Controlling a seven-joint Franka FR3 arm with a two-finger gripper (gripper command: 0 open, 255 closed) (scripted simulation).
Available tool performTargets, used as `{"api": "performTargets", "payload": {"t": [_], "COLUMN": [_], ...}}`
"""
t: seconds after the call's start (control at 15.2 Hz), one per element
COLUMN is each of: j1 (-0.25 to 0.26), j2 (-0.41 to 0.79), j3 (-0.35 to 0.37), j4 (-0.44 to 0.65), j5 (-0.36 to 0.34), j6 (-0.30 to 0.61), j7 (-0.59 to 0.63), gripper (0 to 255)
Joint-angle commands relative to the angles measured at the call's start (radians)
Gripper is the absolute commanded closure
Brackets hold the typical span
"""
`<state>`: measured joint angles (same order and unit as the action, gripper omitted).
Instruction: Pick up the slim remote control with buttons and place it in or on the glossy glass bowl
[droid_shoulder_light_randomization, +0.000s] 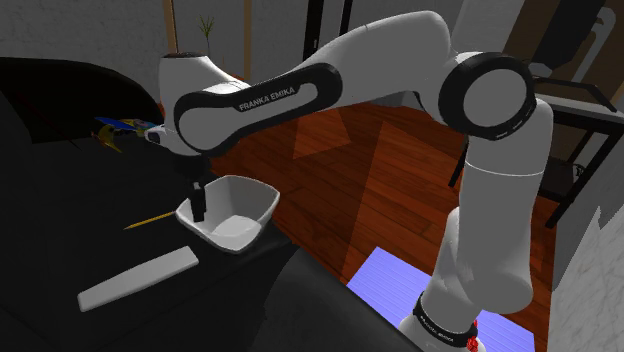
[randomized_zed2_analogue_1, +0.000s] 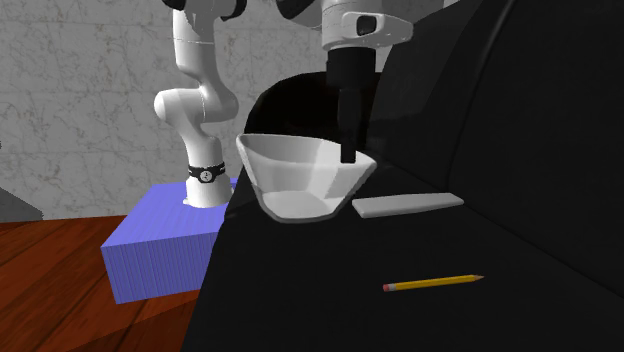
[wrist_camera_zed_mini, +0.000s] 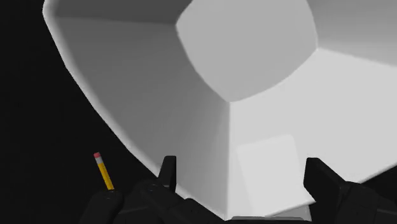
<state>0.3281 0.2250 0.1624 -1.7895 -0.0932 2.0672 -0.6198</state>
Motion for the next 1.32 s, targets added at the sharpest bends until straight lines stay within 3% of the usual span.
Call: {"api": "performTargets", "payload": {"t": [0.0,0.53,1.25], "j1": [0.024,0.088,0.097], "j2": [0.073,0.279,0.332], "j3": [0.029,0.117,0.111], "j4": [0.042,0.240,0.213], "j5": [0.023,-0.045,-0.062], "j6": [0.006,-0.004,0.074], "j7": [-0.021,-0.092,-0.086], "gripper": [0,0,0]}}
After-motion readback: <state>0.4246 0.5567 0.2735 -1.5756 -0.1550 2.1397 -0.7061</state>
